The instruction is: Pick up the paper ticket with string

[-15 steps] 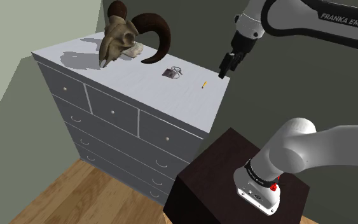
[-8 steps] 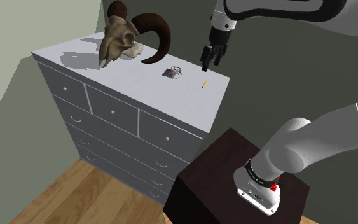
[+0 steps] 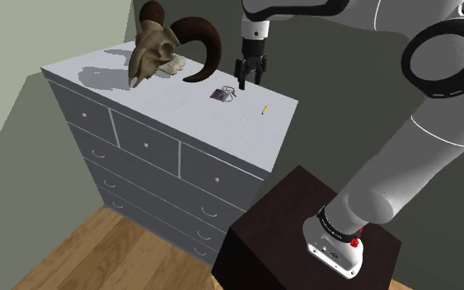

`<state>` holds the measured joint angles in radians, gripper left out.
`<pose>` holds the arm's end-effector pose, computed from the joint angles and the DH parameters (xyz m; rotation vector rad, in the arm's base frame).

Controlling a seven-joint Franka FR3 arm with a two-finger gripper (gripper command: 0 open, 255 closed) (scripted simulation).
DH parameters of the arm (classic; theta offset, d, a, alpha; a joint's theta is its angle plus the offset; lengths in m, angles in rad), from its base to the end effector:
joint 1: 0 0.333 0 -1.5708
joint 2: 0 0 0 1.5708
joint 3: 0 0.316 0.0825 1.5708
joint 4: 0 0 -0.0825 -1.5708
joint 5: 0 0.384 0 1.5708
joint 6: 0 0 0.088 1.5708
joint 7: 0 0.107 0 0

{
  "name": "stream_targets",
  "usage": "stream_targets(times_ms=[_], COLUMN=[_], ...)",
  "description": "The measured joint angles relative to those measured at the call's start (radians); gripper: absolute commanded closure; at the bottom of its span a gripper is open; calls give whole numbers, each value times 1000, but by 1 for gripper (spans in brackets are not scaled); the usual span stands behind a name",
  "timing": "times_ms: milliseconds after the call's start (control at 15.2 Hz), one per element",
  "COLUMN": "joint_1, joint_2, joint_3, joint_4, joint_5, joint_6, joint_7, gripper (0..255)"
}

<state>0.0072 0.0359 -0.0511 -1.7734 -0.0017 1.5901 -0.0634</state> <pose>0.5485 -0.0239 0.5117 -3.1144 -0.0304 0.3425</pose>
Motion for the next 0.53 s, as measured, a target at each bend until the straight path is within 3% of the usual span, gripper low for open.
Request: stream_targets(times_ms=[198, 528], joint_1=[-11, -28], joint_2=[158, 490], joint_3=[-8, -7], joint_4=[152, 544], joint_5=[15, 46], joint_6=[-58, -224], joint_7=[-10, -6], gripper=[0, 0])
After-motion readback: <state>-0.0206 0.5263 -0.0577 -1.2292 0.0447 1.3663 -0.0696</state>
